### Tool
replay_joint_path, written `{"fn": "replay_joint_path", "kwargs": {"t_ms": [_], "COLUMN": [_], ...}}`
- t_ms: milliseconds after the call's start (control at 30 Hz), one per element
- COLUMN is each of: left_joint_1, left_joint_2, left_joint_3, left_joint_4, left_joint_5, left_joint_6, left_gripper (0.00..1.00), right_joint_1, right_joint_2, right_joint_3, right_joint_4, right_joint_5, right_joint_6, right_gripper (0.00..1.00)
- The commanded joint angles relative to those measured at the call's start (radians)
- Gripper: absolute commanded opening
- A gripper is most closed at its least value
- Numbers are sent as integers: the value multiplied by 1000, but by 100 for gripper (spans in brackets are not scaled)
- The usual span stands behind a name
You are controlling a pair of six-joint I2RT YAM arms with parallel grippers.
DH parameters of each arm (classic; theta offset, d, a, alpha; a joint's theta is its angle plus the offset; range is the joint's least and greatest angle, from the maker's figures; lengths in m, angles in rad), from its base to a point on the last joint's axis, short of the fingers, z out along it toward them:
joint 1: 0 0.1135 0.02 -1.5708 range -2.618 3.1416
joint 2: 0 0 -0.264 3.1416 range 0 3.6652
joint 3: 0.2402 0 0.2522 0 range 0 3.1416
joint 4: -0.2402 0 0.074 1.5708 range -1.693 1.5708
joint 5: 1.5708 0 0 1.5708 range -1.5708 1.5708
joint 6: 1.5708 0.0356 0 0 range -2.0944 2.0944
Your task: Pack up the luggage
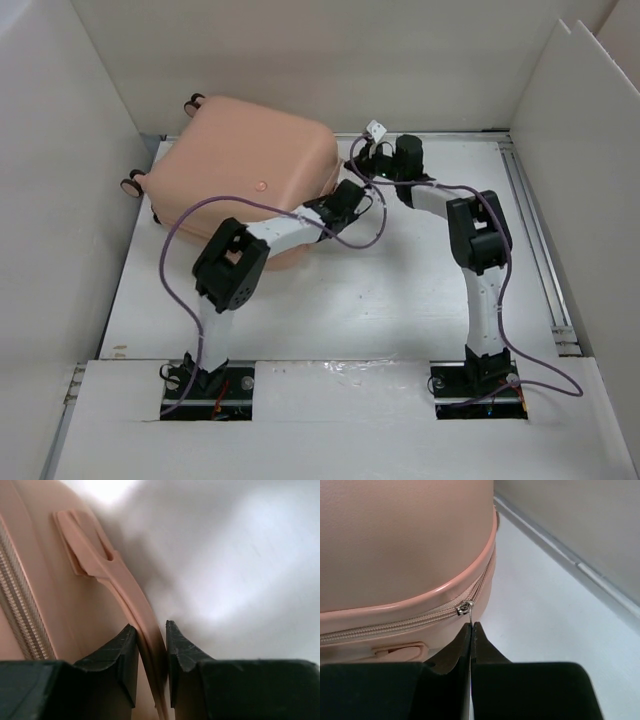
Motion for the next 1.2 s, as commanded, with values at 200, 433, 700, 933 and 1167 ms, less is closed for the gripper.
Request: {"fn": "replay_joint_path", "kwargs": {"t_ms": [200,433,700,933,1167], "left_joint_1": [-23,-57,-84,-94,-94], "left_joint_2": [-503,-718,-752,-770,-788], "left_joint_3": [-682,-779,-809,-809,-714], "left_joint_4": [-387,-502,-465,-435,-383], "left_joint_5": [429,479,436,415,403], "left_joint_6": [565,665,654,634,493], "left_gripper": [0,0,0,0,22], "right_joint_1": [-39,34,9,20,20], "right_joint_2": [-321,-432,-273,-133,-157], "right_joint_3": [-425,-640,-268,-40,-158], "right_joint_4": [172,237,78,-8,91], "right_joint_5": [169,355,424,278,180], "right_joint_6": [-23,41,90,55,46], "right_gripper": [0,0,0,0,0]}}
